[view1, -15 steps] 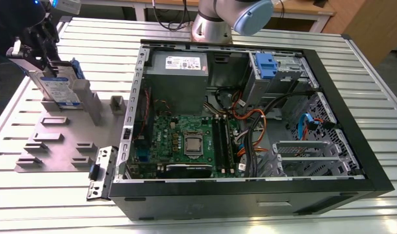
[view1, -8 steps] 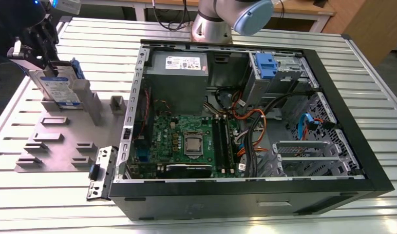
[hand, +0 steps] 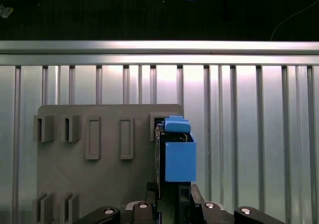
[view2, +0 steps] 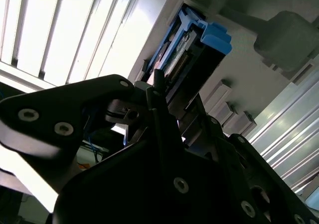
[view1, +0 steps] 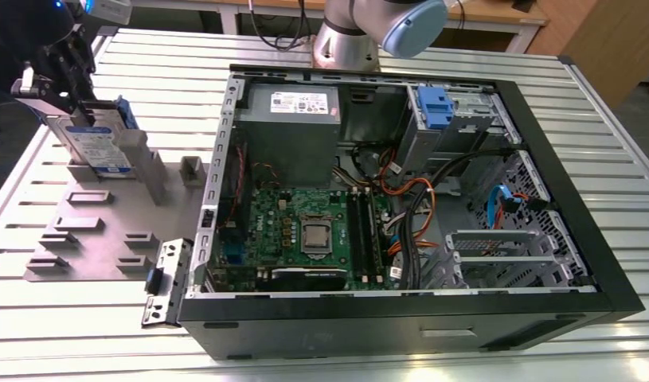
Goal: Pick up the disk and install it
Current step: 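Pick up the disk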
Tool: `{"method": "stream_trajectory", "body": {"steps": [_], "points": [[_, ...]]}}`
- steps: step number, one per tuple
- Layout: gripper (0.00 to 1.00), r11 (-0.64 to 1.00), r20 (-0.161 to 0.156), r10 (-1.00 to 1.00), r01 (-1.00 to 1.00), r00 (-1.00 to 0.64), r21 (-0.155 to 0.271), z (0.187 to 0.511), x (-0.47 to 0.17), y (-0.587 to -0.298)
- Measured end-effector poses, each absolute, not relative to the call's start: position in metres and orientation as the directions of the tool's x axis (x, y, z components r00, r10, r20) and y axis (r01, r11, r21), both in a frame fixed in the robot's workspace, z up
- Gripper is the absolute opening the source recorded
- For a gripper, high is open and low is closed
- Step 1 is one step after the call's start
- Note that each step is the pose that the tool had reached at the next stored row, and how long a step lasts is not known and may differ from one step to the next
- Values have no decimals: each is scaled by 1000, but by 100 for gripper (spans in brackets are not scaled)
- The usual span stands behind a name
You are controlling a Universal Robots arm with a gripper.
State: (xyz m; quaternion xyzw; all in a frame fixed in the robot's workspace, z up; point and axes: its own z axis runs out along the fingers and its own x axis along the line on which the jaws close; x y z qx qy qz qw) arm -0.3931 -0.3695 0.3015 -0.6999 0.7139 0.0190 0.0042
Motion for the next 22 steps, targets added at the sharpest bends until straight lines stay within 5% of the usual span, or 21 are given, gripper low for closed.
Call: {"method": "stream_trajectory", "body": {"steps": [22], "points": [[35, 19, -32, -999, -1000, -20, 21, 303, -393, -369]]}}
